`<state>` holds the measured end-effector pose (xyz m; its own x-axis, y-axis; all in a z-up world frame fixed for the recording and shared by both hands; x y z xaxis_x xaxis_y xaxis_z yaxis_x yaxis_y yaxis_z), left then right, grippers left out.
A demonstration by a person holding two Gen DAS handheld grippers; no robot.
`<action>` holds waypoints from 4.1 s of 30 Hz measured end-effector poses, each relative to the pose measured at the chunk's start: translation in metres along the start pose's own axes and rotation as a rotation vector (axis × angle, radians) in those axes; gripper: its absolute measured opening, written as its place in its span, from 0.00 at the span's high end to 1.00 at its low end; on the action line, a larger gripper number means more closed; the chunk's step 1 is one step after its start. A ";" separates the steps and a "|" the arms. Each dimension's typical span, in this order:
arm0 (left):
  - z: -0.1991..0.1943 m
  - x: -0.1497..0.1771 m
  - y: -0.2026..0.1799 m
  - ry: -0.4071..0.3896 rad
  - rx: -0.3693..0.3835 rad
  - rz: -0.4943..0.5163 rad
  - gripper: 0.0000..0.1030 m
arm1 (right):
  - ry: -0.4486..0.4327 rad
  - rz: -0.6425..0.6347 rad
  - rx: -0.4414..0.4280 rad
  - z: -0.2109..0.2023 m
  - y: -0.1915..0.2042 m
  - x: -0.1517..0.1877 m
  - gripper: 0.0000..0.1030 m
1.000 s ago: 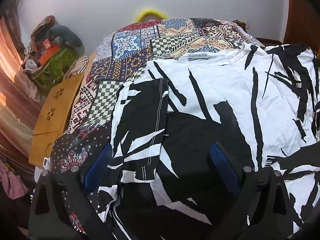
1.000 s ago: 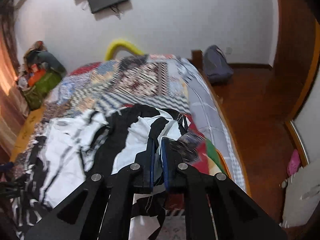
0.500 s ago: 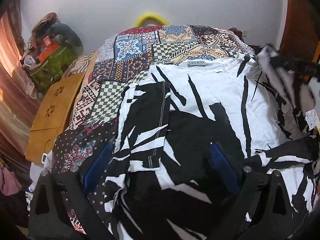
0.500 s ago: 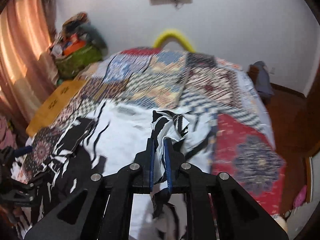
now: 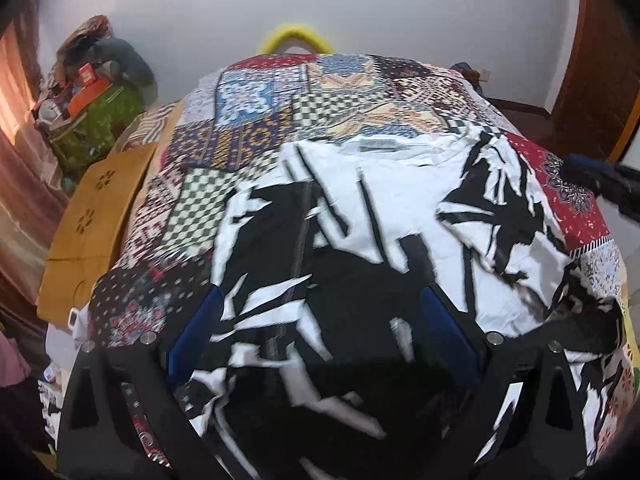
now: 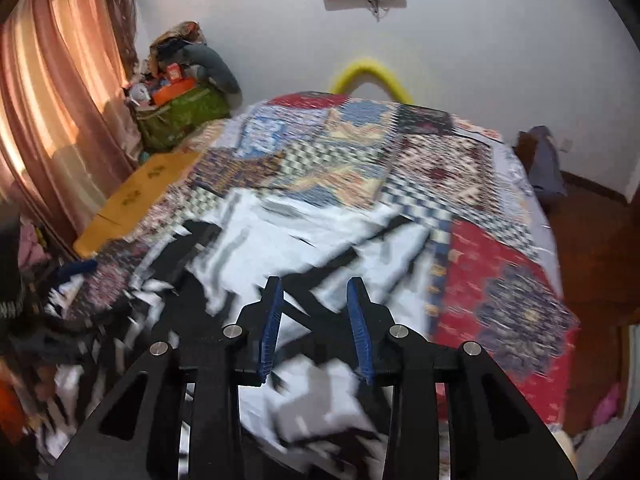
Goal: Fold small clothes
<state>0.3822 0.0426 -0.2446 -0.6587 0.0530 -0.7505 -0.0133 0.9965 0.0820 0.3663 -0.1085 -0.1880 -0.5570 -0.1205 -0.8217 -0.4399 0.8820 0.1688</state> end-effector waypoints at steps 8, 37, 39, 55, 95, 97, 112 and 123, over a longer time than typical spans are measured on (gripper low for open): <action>0.042 -0.016 -0.064 0.050 0.070 0.059 0.03 | 0.104 0.019 0.055 -0.001 -0.045 0.053 0.71; 0.106 -0.014 -0.096 0.119 0.046 0.157 0.03 | 0.091 0.151 0.019 0.066 -0.072 0.023 0.71; 0.115 -0.009 -0.093 0.142 0.034 0.148 0.03 | 0.109 0.160 0.012 0.077 -0.070 0.023 0.73; 0.109 -0.010 -0.035 0.127 -0.069 0.029 0.07 | 0.120 -0.007 0.089 0.068 -0.058 0.029 0.91; -0.087 0.144 0.087 0.196 0.019 -0.241 0.92 | 0.232 0.213 -0.067 -0.096 0.007 0.164 0.89; -0.087 0.138 0.099 0.170 -0.013 -0.227 0.92 | 0.217 0.254 -0.107 -0.106 0.012 0.158 0.89; -0.072 0.156 0.129 0.240 -0.028 -0.273 0.70 | 0.205 0.315 -0.067 -0.119 0.002 0.149 0.66; -0.043 0.150 0.122 0.253 0.023 -0.338 0.91 | 0.254 0.302 -0.049 -0.072 -0.008 0.155 0.66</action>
<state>0.2490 0.1691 -0.3189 -0.7842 -0.2914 -0.5479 -0.2449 0.9566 -0.1582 0.2328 -0.1675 -0.2772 -0.8201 0.0266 -0.5717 -0.2596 0.8730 0.4130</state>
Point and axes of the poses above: each gripper's, at about its wrist camera, not at the fingertips, and z roughly the way its jaws point, y to its left, x to its underside, the point moved 8 cm from there along z, roughly the way its jaws point, and after that the axes turned 14 degrees about -y, right-handed, at the moved point
